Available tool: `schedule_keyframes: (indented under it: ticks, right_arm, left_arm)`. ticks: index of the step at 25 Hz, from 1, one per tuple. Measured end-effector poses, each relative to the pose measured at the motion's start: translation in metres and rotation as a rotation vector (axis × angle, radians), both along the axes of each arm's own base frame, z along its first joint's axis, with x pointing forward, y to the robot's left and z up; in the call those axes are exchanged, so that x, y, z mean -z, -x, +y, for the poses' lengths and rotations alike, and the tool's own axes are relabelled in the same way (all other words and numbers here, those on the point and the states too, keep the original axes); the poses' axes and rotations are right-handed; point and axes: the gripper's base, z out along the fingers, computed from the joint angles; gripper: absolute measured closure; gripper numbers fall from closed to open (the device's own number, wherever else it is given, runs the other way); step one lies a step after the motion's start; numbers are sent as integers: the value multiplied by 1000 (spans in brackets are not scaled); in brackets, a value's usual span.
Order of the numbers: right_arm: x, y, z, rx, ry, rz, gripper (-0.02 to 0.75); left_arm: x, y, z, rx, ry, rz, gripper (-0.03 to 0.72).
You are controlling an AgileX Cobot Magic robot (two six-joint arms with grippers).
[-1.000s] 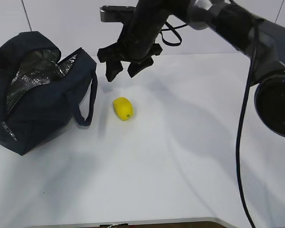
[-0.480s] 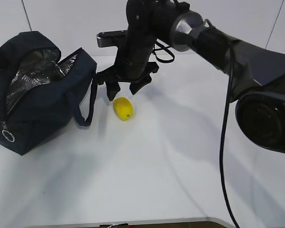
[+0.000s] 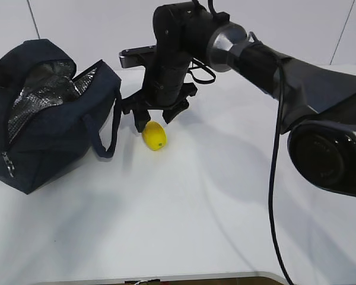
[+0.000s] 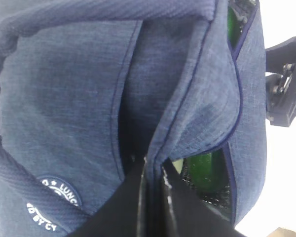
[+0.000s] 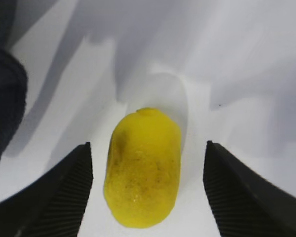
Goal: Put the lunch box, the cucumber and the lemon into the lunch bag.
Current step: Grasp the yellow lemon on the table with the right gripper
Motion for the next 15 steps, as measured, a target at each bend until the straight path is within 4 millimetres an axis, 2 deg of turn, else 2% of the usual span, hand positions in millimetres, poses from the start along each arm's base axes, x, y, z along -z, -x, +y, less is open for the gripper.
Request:
schedule_keyframes:
  ticks: [4,15]
  right_arm:
    - [7,-1,0,0,7,11,165]
    - [30,-2,3,0,12,58,176]
  left_arm:
    - [0,0,0,0,0,0,703]
    - [0,0,0,0,0,0,703]
